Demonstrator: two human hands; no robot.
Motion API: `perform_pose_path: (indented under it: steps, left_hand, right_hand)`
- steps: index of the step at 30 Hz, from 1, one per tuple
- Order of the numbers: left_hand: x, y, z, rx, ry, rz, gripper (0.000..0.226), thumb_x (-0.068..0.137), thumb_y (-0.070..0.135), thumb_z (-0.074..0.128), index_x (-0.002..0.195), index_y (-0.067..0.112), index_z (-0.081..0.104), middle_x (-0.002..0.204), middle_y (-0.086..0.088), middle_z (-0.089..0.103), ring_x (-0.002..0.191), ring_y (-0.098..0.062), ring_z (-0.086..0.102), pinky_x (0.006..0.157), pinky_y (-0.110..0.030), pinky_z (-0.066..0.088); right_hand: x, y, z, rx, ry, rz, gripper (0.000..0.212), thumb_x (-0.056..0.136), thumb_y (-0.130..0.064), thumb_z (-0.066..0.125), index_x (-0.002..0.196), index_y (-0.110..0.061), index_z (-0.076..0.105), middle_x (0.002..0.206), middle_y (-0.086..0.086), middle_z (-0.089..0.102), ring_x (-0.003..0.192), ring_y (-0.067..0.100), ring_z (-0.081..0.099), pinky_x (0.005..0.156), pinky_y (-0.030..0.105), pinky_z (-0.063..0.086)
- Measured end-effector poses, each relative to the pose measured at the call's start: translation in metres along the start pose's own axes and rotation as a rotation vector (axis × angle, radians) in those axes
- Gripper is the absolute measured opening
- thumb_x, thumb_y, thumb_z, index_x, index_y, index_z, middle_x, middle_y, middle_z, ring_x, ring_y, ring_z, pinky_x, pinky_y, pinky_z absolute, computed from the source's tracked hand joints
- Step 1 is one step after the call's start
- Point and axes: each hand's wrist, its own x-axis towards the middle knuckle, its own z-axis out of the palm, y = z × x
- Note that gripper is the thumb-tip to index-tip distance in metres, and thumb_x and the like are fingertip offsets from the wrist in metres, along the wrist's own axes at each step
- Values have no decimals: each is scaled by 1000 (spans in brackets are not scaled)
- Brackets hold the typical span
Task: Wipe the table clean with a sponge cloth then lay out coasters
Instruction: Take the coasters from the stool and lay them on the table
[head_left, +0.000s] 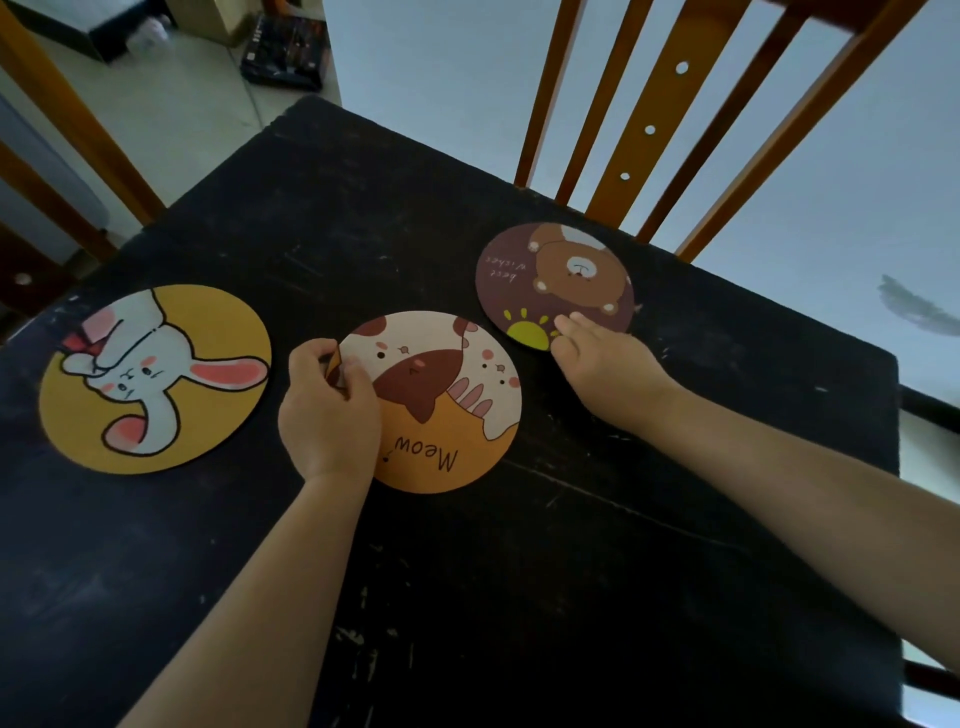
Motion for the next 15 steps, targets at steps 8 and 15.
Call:
perform_pose_path:
  steps: [8, 15]
  left_hand:
    - [1, 0, 1, 25, 5, 3, 30, 95, 21, 43, 123, 12, 43, 95, 2, 47, 88, -12, 46, 75, -27, 35]
    - [1, -1, 2, 18, 15, 8, 30, 95, 21, 44, 123, 12, 44, 95, 2, 48, 88, -12, 47, 75, -27, 35]
  right_hand:
    - [-11, -5, 4, 68, 22, 68, 42, 96, -14, 37, 135, -1, 30, 147, 20, 27, 138, 30, 24, 108, 37, 30]
    - [-3, -10, 9, 98, 304, 106, 13, 72, 2, 69, 76, 5, 57, 67, 23, 63, 56, 32, 61, 42, 28, 43]
